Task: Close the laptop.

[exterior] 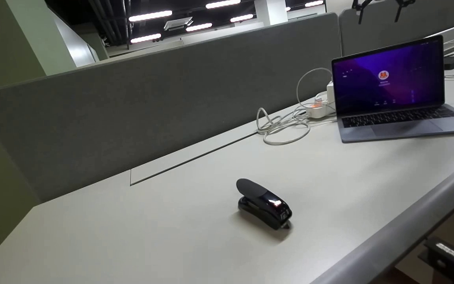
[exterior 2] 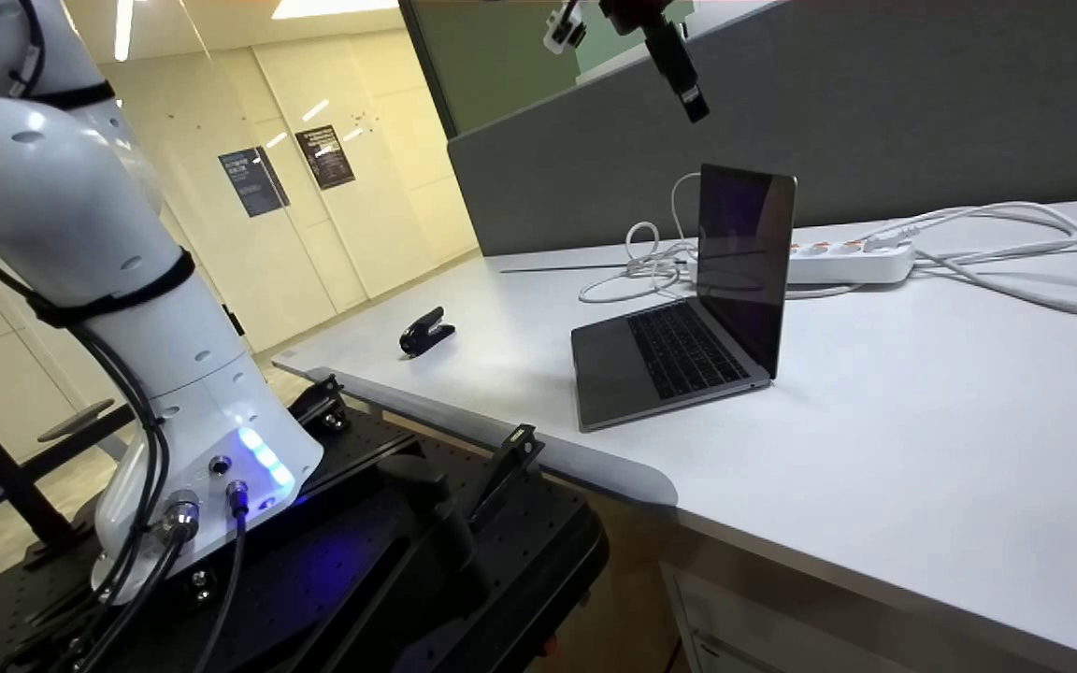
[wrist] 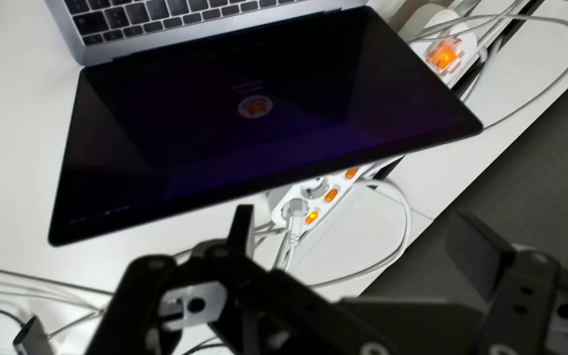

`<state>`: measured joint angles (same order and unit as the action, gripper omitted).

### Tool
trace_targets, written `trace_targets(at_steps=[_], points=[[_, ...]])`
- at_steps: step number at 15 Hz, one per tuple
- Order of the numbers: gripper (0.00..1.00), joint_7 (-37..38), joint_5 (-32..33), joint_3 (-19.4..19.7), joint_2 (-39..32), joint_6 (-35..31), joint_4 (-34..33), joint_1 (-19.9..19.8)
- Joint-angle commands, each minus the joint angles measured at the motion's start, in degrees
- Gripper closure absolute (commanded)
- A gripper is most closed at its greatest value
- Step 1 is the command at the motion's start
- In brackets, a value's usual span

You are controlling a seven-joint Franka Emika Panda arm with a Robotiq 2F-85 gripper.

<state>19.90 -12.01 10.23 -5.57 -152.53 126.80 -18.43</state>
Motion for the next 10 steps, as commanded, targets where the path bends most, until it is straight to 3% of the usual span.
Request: trace_targets(at_steps=[1, 3, 4, 8, 10], points=[[0.0, -6.0, -6.48, 1.39, -6.02, 10.74, -9.97, 0.01], [0.0, -6.26, -3.64, 2.73, -7.77, 16.82, -13.24, -0.06], [0.0, -5.73, -4.85, 2.4, -5.43, 11.62, -8.58, 0.95], [0.0, -5.99, -4.92, 2.7, -6.18, 11.94, -9.04, 1.14], [0.0, -8.5, -4.18, 2.76, -7.82, 15.72, -11.75, 0.62]])
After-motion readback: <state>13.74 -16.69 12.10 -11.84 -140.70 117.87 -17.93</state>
